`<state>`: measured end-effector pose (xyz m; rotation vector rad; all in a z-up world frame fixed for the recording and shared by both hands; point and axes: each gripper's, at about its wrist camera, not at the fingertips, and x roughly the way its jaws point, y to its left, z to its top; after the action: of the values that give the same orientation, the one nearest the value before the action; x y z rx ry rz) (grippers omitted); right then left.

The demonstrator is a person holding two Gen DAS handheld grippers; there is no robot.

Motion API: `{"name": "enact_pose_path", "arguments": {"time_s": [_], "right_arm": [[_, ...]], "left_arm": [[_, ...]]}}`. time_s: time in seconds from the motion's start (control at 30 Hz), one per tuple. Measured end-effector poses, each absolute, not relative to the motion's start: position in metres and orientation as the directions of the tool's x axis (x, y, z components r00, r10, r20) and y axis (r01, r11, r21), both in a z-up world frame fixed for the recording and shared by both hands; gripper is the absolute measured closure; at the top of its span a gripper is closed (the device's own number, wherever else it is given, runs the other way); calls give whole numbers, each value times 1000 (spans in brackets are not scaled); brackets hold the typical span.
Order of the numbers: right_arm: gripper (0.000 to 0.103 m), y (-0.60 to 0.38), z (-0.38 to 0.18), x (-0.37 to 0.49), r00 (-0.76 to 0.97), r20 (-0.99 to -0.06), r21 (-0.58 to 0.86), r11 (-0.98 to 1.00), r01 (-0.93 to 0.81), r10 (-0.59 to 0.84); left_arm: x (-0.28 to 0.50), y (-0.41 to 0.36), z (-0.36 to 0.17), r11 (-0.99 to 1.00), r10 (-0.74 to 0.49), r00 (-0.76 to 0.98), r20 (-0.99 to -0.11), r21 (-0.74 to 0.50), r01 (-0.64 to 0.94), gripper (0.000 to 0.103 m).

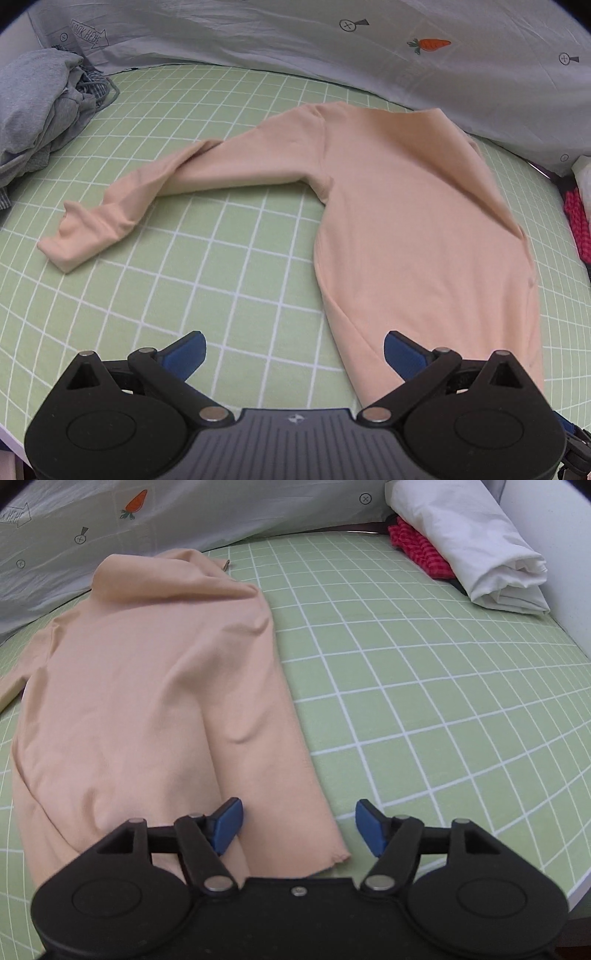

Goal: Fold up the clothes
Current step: 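Pinch the shirt hem with the right gripper and pull it straight, then grasp the hem with both grippers and drag the shirt flat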

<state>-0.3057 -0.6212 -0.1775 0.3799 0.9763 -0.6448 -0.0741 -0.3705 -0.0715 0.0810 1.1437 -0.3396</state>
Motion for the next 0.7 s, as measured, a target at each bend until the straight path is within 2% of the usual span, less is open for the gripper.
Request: {"name": "enact_pose_path", "arguments": {"time_s": [0.2,0.37,0.47,0.7], "right_arm": [[28,-639,-177,-322,398,-853,-23,786,618,-338],[14,-641,-181,-321,404,-849,-44,808,588,-341],[13,-643,-181,-320,408,-854,-31,815,579,-323],[15,-639,-181,-321,426,-862,1,842,540,-273]], "left_arm": [[-118,-406,-87,933,-206,345,-916,-77,352,2],[-137,-435,-100,921,-183,333,-925,-44,386,2],[-142,-446,-107,921,-187,313,-931,-56,385,3],[-160,-469,-117,891,-207,237,-949,-83,445,23]]}}
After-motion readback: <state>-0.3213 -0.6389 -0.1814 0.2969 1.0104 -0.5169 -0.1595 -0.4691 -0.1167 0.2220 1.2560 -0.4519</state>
